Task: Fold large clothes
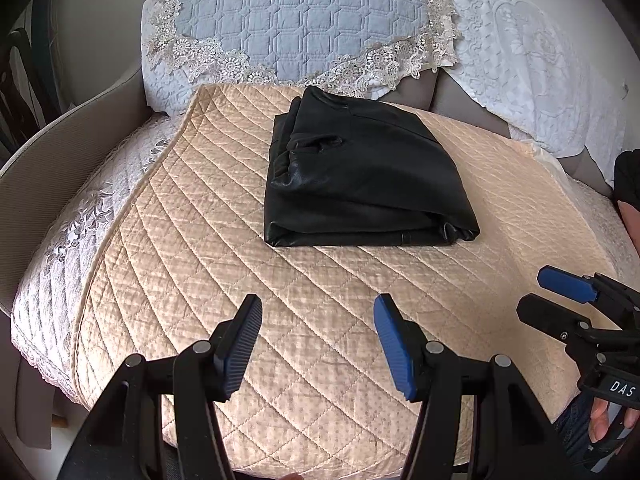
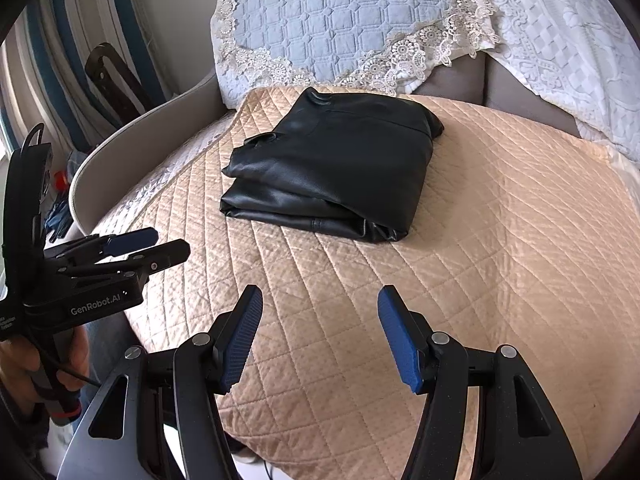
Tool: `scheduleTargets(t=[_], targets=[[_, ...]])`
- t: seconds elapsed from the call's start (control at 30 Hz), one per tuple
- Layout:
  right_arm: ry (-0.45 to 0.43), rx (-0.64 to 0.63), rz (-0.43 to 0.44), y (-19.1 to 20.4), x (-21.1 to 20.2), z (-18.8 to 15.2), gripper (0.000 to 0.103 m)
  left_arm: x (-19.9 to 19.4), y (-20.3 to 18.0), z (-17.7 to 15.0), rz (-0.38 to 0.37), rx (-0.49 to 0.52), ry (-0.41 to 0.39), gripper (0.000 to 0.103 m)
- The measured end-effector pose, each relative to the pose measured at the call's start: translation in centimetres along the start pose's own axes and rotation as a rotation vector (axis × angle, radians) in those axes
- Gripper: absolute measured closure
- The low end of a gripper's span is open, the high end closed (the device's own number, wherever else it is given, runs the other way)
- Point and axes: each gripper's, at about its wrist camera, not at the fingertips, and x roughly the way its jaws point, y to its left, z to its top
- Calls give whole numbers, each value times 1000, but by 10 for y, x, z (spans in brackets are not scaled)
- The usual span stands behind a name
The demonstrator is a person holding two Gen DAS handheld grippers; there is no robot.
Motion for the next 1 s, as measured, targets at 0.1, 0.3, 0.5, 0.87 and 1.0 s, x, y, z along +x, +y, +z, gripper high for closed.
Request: scheduleTargets(t=[0.1, 0.3, 0.5, 0.87, 1.0], targets=[[1, 2, 1, 0, 0, 0, 42, 0, 0, 0, -1, -3, 1, 43], [0, -4, 2, 3, -1, -1, 42, 0, 0, -1, 2, -2, 2, 43], [2, -11, 4, 3, 0, 0, 42, 1, 0, -1, 4, 0, 2, 43], [4, -11, 6, 3, -1, 1, 42, 3, 0, 0, -8, 0, 11, 43], [4, -9, 6, 3, 0, 1, 42, 3, -1, 0, -4, 3, 11, 43]])
